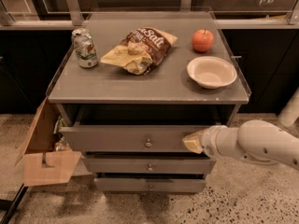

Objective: Close top drawer

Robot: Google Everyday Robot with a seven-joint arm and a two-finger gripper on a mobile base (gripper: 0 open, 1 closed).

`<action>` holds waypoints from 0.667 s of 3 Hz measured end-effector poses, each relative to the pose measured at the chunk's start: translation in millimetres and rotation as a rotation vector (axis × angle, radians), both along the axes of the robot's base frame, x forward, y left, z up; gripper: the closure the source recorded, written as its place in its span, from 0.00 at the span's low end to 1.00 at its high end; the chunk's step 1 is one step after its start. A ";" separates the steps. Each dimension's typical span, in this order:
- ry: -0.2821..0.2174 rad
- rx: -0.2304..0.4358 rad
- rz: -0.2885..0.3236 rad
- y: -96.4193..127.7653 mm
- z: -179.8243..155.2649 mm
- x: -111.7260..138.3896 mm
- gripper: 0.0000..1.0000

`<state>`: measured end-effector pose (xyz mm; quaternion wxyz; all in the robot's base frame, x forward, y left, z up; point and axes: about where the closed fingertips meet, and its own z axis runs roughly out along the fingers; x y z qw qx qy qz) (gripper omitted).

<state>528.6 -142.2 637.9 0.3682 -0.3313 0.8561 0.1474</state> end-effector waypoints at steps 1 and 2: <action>-0.002 0.000 0.001 1.0 0.4 -0.1 0.65; 0.010 0.000 0.002 -2.3 -5.6 4.1 0.42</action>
Offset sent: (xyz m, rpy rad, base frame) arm 0.0129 -0.0113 -0.0175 -0.0003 0.0355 -0.0015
